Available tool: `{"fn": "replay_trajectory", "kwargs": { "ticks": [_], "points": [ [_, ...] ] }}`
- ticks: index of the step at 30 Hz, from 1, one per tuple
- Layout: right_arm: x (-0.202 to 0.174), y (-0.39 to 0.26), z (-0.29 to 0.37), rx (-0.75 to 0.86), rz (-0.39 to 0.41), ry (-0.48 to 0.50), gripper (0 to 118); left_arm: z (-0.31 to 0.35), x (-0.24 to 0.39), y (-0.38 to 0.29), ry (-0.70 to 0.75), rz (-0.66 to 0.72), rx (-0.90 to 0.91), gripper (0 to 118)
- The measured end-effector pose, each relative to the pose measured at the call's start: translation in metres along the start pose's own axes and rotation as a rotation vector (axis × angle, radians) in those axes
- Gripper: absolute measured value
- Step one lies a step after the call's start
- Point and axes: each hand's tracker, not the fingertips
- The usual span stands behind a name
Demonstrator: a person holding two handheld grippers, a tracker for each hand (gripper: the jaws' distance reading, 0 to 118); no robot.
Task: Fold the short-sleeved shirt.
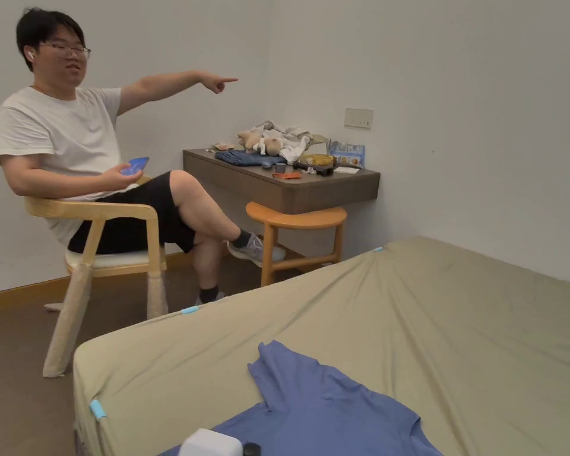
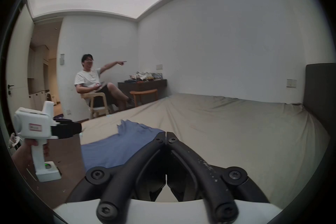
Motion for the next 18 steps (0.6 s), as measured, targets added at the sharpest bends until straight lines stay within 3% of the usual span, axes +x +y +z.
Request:
{"fn": "replay_trajectory", "kwargs": {
  "ticks": [2,3,4,5,6,7,9,13,18],
  "points": [
    [0.015,-0.006,-0.001,-0.032,0.004,-0.047,1,-0.043,0.011,-0.008,-0.045,0.005,-0.056,5],
    [0.022,-0.008,-0.002,-0.049,0.001,-0.066,1,-0.067,0.014,-0.012,-0.068,0.032,-0.084,19],
    [0.027,-0.011,-0.003,-0.058,-0.004,-0.078,1,-0.086,0.016,-0.015,-0.071,0.050,-0.116,43],
    [0.034,-0.013,-0.005,-0.071,-0.012,-0.086,1,-0.107,0.017,-0.019,-0.080,0.074,-0.146,85],
    [0.040,-0.016,-0.008,-0.082,-0.020,-0.094,1,-0.125,0.022,-0.025,-0.071,0.087,-0.186,111],
    [0.044,-0.018,-0.011,-0.090,-0.024,-0.102,1,-0.142,0.022,-0.030,-0.061,0.095,-0.212,118],
    [0.050,-0.023,-0.016,-0.108,-0.029,-0.118,1,-0.169,0.022,-0.043,-0.044,0.071,-0.209,112],
    [0.056,-0.035,-0.024,-0.141,-0.039,-0.131,1,-0.222,0.015,-0.066,0.047,-0.016,-0.312,112],
    [0.050,-0.046,-0.036,-0.212,-0.031,-0.124,1,-0.262,0.015,-0.068,0.010,-0.004,-0.479,111]
  ]
}}
